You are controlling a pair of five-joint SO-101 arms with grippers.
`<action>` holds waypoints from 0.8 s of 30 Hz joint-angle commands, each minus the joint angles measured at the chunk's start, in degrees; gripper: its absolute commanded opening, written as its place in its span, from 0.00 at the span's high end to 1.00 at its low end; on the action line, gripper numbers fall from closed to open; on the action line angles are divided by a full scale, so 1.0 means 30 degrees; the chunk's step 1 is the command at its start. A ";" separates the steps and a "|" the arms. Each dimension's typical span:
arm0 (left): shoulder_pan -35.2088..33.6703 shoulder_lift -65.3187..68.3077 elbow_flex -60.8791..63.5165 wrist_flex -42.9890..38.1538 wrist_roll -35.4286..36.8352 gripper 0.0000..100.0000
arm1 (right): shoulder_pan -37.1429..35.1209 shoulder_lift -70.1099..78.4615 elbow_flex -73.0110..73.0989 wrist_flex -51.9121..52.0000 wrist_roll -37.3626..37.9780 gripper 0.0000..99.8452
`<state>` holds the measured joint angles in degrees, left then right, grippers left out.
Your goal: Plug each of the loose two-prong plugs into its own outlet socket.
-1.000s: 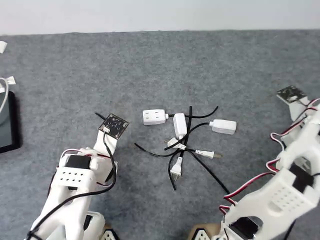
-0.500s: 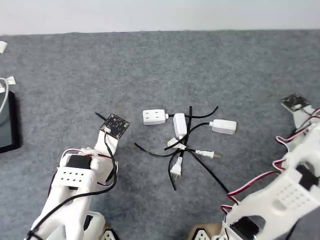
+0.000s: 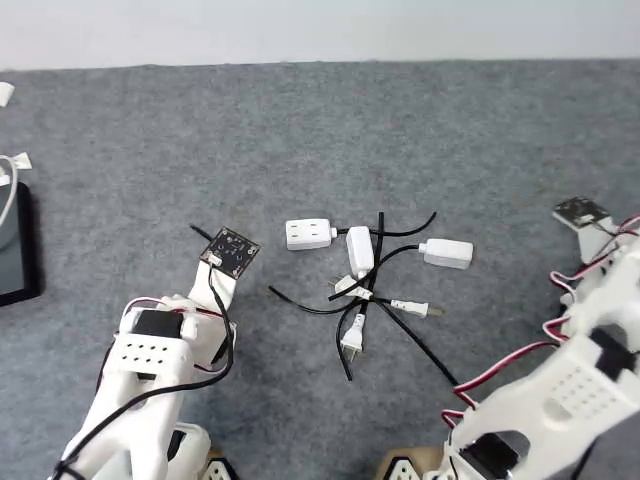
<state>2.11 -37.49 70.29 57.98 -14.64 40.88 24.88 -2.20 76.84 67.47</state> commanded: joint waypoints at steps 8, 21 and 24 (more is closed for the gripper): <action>0.0029 0.0645 0.0308 0.0029 -0.0205 0.99 | -0.1773 -0.3062 0.0791 0.6579 -0.0703 0.99; 0.0029 0.0645 0.0308 0.0059 -0.0850 0.99 | -0.0220 -0.2886 0.5685 -0.5758 -0.1817 0.95; 0.0029 0.0645 0.0308 0.0059 -0.0850 0.99 | 0.0132 -0.3004 0.5773 -0.7282 -0.2813 0.85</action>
<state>2.37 -37.41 70.29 57.98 -16.75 39.12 18.11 16.35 63.56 61.76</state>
